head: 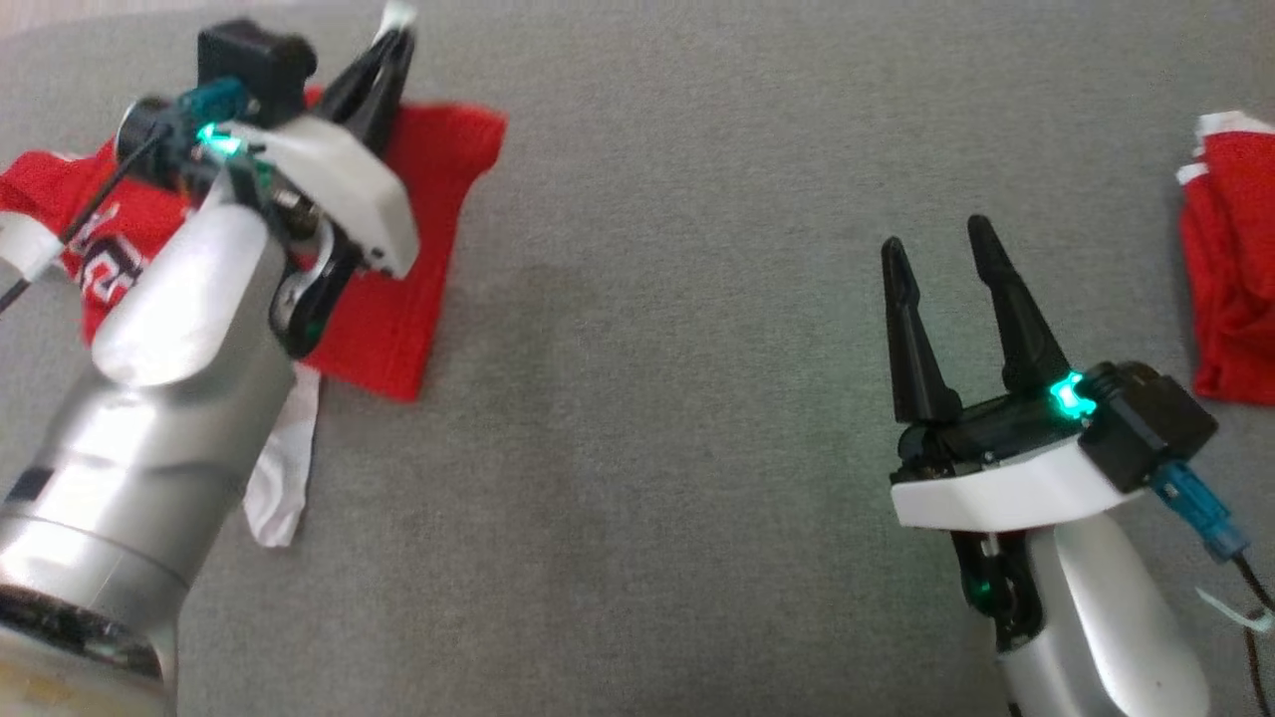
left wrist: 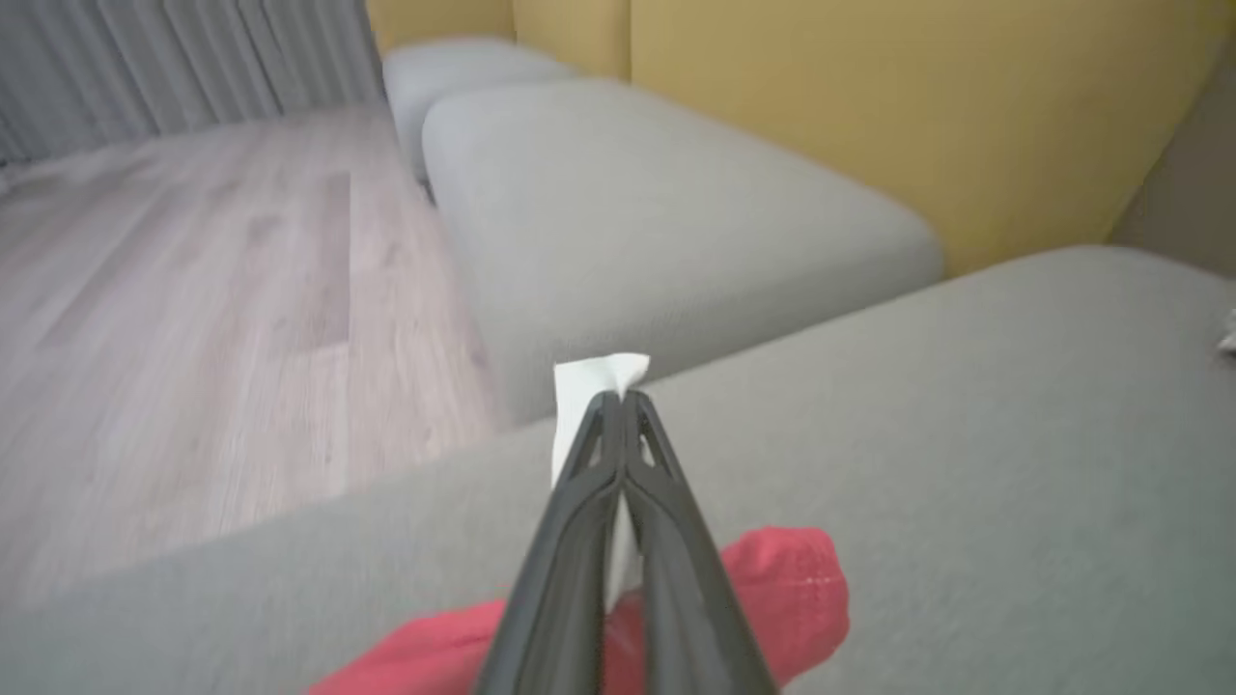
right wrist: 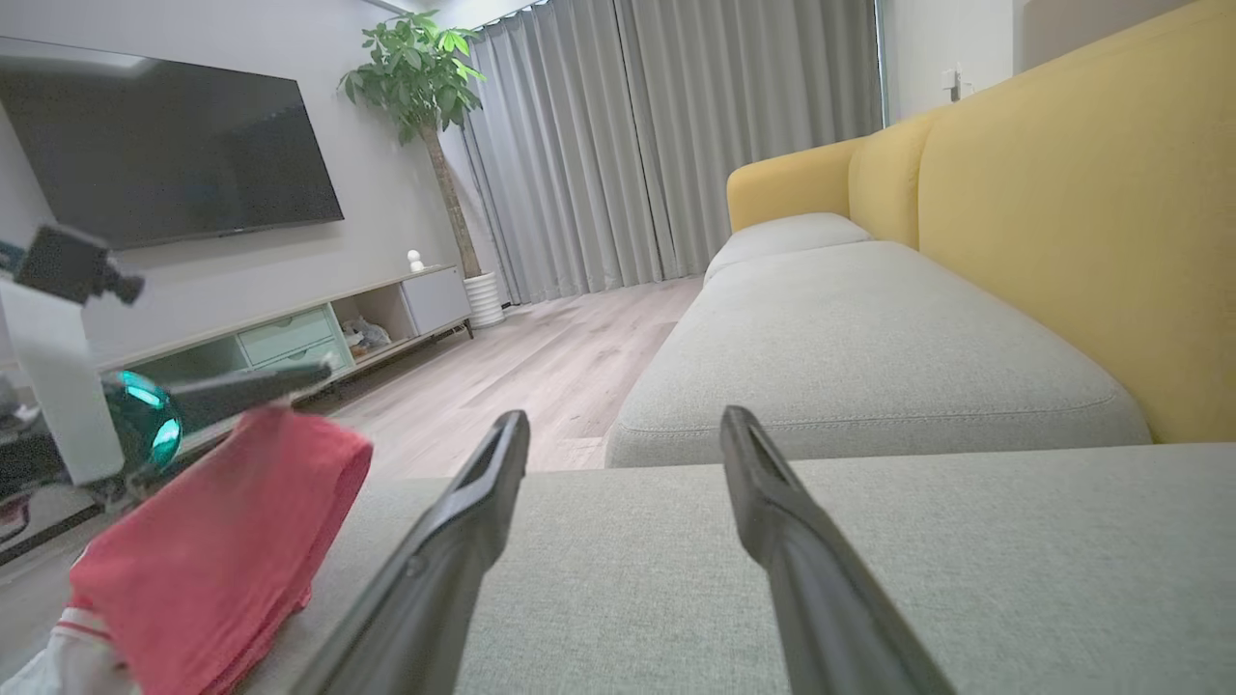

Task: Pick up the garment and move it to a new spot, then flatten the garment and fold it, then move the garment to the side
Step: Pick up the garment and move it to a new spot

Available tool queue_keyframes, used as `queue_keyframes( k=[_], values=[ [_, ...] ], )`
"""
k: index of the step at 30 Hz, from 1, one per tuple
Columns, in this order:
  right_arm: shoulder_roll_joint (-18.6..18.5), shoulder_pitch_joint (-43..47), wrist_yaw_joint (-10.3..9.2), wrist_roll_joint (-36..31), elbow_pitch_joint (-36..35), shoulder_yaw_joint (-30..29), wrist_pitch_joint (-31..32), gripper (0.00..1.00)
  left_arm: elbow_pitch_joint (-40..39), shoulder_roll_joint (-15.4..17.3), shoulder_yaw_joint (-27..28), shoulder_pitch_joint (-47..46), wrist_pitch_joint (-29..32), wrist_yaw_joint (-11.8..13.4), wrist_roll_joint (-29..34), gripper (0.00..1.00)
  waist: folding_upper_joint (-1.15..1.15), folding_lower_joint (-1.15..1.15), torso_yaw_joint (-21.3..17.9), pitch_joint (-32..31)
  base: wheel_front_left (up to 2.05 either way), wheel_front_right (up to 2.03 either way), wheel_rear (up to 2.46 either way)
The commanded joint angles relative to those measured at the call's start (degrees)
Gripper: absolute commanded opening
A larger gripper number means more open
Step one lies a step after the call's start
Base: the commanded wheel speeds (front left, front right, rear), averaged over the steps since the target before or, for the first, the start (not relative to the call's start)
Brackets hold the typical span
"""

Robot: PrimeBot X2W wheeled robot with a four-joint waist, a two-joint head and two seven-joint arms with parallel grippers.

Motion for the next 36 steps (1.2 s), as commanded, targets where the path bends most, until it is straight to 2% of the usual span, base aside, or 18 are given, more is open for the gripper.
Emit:
queue_keyframes(
  k=[1,4,7,14,21,22,30,31,32,33,36],
  values=[
    [-0.1,0.1,-0.04,0.5,-1.7,1.1,-0.6,1.00,-2.9,1.5,1.7,-3.8,-1.2,-0.1,0.2,0.00,0.00,0.00,-0.8,-0.7,0.00,0.00,0.00],
    [-0.1,0.4,-0.04,1.2,-1.8,0.8,-0.6,1.00,-7.8,1.4,1.6,-5.3,-3.5,0.0,1.0,0.00,0.00,0.00,-2.2,-1.3,0.00,0.00,0.00],
    [-0.1,0.3,-0.04,2.0,-2.1,0.9,-0.6,1.00,-12.5,1.4,1.7,-7.1,-4.9,1.4,2.4,0.00,0.00,0.00,-4.1,-1.3,0.00,0.00,0.00],
    [-0.1,-0.8,-0.04,3.5,-3.2,2.2,-0.6,1.00,-19.7,2.7,0.3,-15.0,-8.4,3.9,9.9,0.00,0.00,0.00,-10.4,1.3,0.00,0.00,0.00],
    [-0.1,-1.8,-0.04,6.5,-4.8,2.8,-0.6,1.00,-16.3,1.7,-1.1,-24.1,-7.2,3.2,13.4,0.00,0.00,0.00,-16.9,4.5,0.00,0.00,0.00],
    [-0.1,-1.8,-0.04,6.5,-4.8,2.8,-0.6,1.00,-16.3,1.7,-1.1,-24.1,-7.2,3.2,13.4,0.00,0.00,0.00,-16.9,4.5,0.00,0.00,0.00],
    [-0.1,-3.1,-0.04,9.5,-6.3,6.3,-0.6,1.00,-4.7,-1.4,-3.4,-32.4,-8.8,2.7,17.0,0.00,0.00,0.00,-23.4,8.2,0.00,0.00,0.00],
    [-0.1,-3.3,-0.04,10.0,-6.7,6.6,-0.6,1.00,-0.6,-2.2,-4.4,-33.7,-9.2,2.7,18.0,0.22,0.00,0.00,-24.1,9.1,0.00,0.00,0.00],
    [-0.1,-3.4,-0.04,10.2,-6.9,6.7,-0.6,1.00,1.5,-2.6,-4.7,-34.4,-9.8,3.0,18.5,0.91,0.00,0.00,-24.4,9.4,0.00,0.00,0.00],
    [-0.1,-3.5,-0.04,10.4,-7.0,6.8,-0.6,1.00,3.6,-3.0,-4.9,-34.9,-10.3,3.4,18.8,1.00,0.00,0.00,-24.5,9.7,0.00,0.00,0.00],
    [-0.1,-3.6,-0.04,10.4,-7.1,6.6,-0.6,1.00,9.1,-4.2,-4.3,-35.4,-12.0,4.1,18.2,1.00,0.00,0.00,-24.0,10.3,0.00,0.00,0.00]
  ],
)
